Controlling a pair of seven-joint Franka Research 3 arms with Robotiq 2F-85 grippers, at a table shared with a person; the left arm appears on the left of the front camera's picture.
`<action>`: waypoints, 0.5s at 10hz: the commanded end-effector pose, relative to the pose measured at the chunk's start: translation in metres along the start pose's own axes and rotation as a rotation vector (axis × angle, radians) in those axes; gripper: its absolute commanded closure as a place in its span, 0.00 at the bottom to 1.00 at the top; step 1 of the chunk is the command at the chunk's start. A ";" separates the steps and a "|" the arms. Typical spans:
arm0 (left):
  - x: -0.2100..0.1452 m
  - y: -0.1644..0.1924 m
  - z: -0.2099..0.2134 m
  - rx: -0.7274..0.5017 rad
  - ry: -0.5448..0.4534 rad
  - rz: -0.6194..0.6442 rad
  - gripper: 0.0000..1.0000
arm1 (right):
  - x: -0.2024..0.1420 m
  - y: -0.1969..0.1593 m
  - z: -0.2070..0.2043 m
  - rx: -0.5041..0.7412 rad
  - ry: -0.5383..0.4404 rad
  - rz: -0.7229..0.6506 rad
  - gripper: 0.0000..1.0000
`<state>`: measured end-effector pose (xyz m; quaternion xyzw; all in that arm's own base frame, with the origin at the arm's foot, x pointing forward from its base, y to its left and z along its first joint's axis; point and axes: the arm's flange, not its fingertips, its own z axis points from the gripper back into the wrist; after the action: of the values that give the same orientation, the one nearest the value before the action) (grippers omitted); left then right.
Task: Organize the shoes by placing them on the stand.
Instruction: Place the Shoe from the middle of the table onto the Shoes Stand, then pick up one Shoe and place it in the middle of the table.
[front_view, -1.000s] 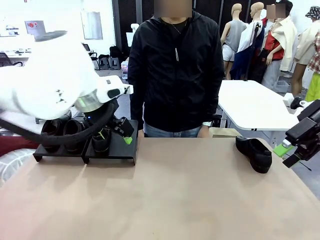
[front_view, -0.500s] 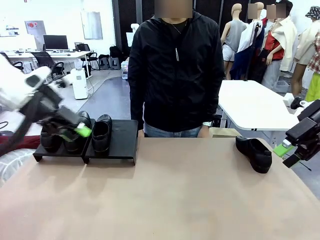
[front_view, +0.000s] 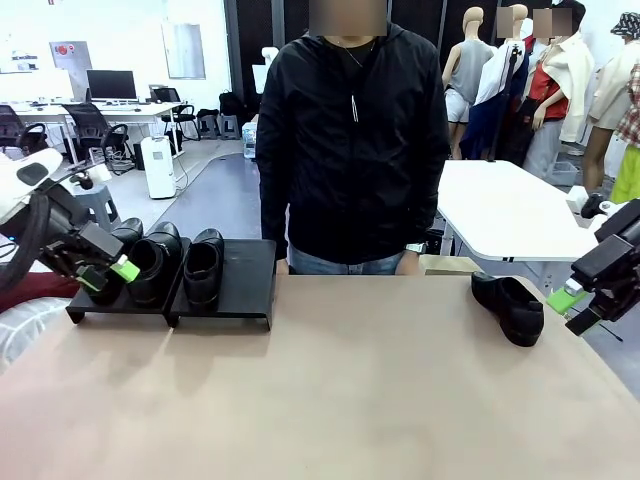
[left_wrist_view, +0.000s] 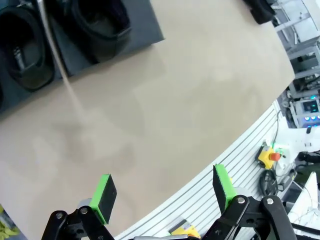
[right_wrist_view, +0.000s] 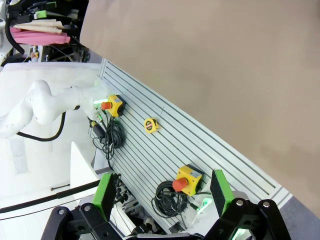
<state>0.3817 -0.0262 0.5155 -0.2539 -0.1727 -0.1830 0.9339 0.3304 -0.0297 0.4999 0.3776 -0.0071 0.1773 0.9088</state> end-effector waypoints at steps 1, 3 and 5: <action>-0.003 -0.007 0.000 -0.027 -0.006 -0.010 0.00 | -0.001 -0.001 0.003 0.001 0.003 0.027 0.00; -0.003 -0.007 0.000 -0.027 -0.006 -0.010 0.00 | -0.001 -0.001 0.003 0.001 0.003 0.027 0.00; -0.003 -0.007 0.000 -0.027 -0.006 -0.010 0.00 | -0.001 -0.001 0.003 0.001 0.003 0.027 0.00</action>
<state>0.3774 -0.0338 0.5194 -0.2572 -0.1745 -0.1877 0.9318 0.3304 -0.0297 0.4999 0.3777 -0.0071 0.1774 0.9088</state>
